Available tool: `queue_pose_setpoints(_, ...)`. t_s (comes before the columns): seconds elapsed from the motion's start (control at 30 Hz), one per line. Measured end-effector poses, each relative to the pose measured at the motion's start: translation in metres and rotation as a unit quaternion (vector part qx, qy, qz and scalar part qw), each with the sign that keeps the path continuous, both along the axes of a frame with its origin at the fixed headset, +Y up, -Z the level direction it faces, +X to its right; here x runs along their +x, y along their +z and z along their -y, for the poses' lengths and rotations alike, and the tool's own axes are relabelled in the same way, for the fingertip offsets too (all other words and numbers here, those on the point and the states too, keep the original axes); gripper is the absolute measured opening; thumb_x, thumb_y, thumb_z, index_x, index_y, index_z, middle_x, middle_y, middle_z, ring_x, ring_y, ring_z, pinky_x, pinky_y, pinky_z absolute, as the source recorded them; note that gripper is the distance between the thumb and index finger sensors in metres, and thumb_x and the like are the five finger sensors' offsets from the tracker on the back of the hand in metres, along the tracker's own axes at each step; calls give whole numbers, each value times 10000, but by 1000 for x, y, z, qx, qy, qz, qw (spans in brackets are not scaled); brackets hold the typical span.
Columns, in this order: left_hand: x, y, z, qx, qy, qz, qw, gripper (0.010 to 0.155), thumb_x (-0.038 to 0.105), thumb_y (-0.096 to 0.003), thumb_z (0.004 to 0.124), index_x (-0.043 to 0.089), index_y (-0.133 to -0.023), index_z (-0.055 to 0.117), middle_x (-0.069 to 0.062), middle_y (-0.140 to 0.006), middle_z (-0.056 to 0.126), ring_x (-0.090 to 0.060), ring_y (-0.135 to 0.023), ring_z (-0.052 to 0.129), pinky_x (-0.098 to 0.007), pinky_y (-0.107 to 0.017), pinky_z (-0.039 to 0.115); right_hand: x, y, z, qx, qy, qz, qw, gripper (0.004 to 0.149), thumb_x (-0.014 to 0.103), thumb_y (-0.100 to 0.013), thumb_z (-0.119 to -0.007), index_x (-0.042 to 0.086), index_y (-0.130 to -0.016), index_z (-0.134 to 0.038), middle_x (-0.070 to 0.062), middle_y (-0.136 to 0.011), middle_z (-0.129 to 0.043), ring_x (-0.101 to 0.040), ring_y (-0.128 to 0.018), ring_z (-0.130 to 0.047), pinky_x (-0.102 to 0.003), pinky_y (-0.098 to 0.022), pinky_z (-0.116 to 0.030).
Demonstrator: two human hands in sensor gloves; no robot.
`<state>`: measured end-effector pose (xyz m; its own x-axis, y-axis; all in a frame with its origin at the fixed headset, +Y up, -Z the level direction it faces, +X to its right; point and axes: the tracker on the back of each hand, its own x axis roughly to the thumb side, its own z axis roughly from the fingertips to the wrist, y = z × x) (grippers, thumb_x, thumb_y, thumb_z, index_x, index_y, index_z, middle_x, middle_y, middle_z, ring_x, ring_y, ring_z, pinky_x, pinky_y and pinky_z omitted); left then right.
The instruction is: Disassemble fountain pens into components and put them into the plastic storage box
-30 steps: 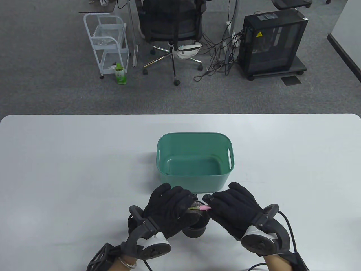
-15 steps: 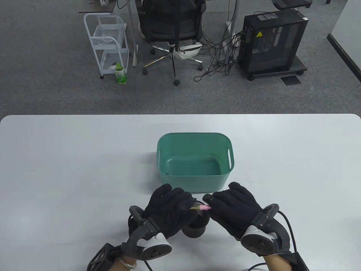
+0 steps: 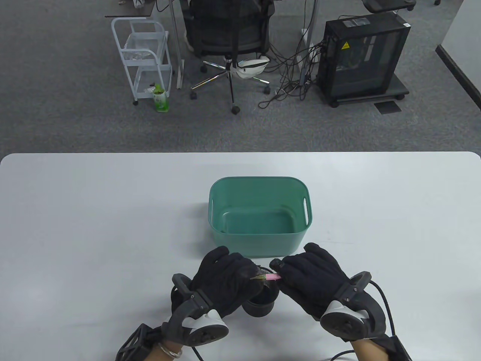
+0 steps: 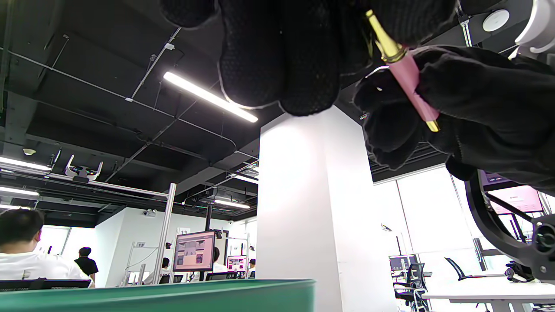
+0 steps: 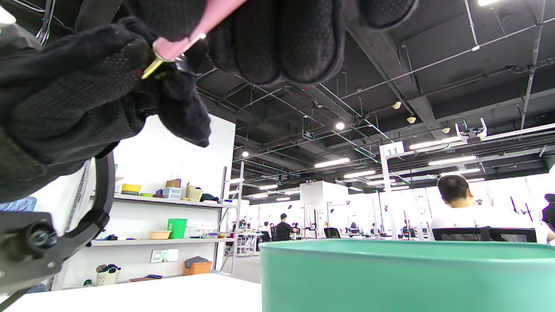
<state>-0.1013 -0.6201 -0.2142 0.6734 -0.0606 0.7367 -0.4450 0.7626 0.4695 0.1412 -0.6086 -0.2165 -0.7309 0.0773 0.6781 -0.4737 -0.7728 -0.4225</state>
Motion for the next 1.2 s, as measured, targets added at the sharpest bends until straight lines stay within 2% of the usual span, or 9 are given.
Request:
queue_pose_setpoints(0.5,-1,-1,0,-2,4,3,1000,509,503,-670,533,157,-819,876,-9,-721,1036,-240,-688,984,-510,-756,625,-1,0,1,-1,1,-2,1000,442,491,-558,-693,303,-936,-827,56,-866,-859,-128,-764,-872,-486,-781,-590)
queue_pose_setpoints(0.63,-1,-1,0,-4,4,3,1000,520,514,-670,529,159,-855,860,-17,-765,1023,-250,-723,969,-517,-763,614,-1,0,1,0,1,-1,1000,443,491,-558,-694,303,-936,-827,56,-865,-860,-129,-763,-872,-486,-780,-590)
queue_pose_setpoints(0.73,-1,-2,1,-5,2,7,1000,564,545,-663,530,150,-950,812,-32,-853,984,-270,-802,930,-544,-792,575,0,0,0,0,0,-1,1000,444,491,-558,-693,300,-936,-828,55,-866,-859,-129,-763,-872,-487,-780,-590)
queue_pose_setpoints(0.9,0,-1,1,-2,-2,5,1000,589,575,-647,593,153,-1036,721,-45,-937,927,-280,-874,880,-554,-813,541,0,0,1,-1,0,-1,1000,444,492,-559,-693,301,-937,-827,55,-865,-859,-129,-763,-872,-487,-780,-590)
queue_pose_setpoints(1.2,1,1,1,8,-4,2,1000,524,531,-638,697,165,-1012,694,-15,-951,902,-256,-887,868,-538,-820,537,0,0,1,-1,0,0,1000,444,492,-558,-692,302,-937,-827,54,-866,-860,-129,-763,-872,-487,-780,-590)
